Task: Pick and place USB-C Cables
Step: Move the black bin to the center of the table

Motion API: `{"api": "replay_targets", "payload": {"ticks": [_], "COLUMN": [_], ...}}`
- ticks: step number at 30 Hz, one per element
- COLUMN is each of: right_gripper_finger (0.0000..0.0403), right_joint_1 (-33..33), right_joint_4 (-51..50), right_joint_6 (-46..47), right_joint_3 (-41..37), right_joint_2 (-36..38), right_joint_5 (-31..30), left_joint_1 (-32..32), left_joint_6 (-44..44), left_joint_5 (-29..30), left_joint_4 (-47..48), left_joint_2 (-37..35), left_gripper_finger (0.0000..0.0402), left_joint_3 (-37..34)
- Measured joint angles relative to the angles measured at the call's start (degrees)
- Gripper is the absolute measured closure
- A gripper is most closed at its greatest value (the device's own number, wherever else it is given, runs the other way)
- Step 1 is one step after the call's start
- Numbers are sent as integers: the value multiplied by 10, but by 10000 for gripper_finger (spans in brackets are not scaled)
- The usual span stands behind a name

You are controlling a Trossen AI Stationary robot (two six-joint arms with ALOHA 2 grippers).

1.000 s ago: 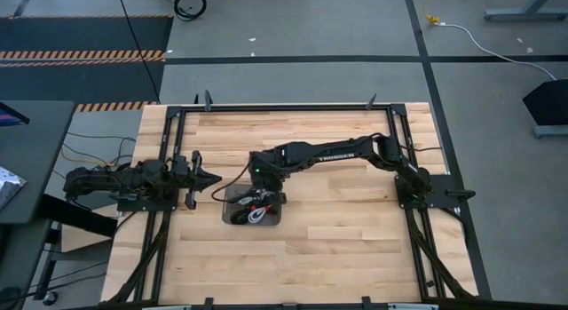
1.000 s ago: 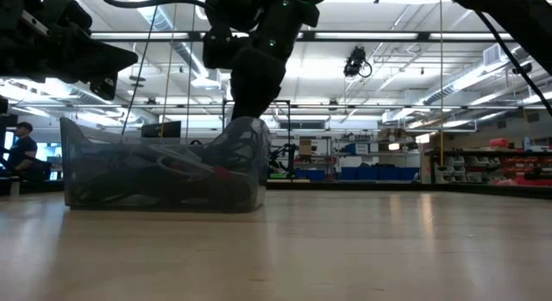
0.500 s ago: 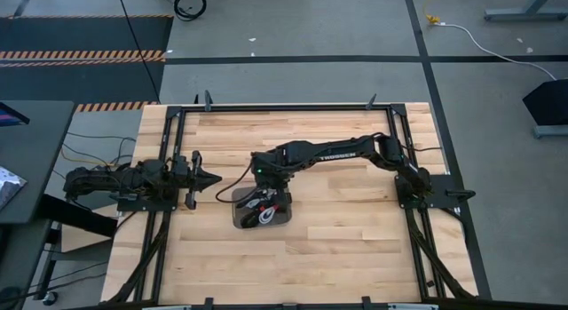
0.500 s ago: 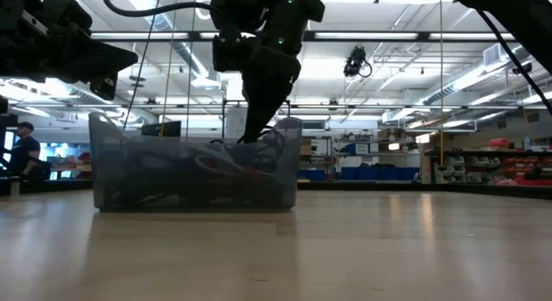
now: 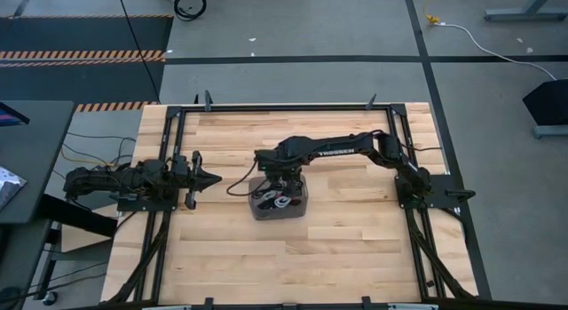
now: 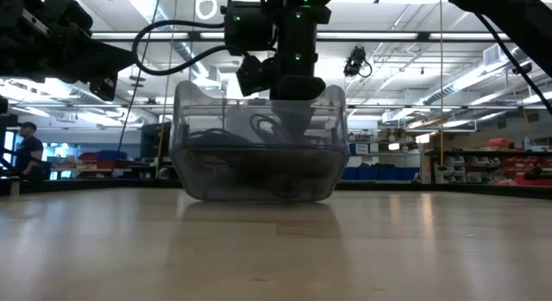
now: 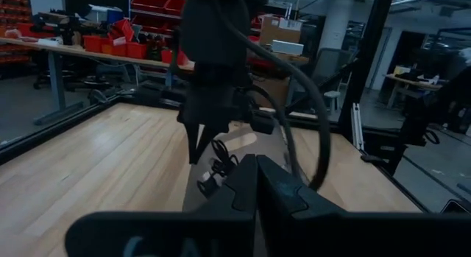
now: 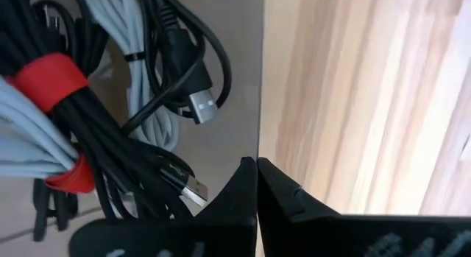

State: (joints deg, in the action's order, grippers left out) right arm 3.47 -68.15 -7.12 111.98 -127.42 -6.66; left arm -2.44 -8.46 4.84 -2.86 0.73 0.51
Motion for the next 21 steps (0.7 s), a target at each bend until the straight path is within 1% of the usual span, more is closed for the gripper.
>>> {"api": "replay_targets", "payload": {"ticks": [5, 10, 17, 21], "right_gripper_finger": [402, 402, 403, 403], "right_joint_1": [4, -5, -13, -12], "right_joint_4": [-5, -15, -24, -34], "right_joint_6": [10, 10, 25, 31], "right_joint_3": [0, 0, 0, 0], "right_joint_2": [0, 7, 58, 74], "right_joint_5": [-2, -14, -33, -38], "left_joint_1": [0, 0, 0, 0], "left_joint_6": [0, 0, 0, -2], "left_joint_5": [0, 0, 0, 0], "left_joint_4": [0, 1, 1, 1], "left_joint_2": [0, 0, 0, 0], "left_gripper_finger": [392, 392, 392, 392], "left_joint_3": [0, 0, 0, 0]}}
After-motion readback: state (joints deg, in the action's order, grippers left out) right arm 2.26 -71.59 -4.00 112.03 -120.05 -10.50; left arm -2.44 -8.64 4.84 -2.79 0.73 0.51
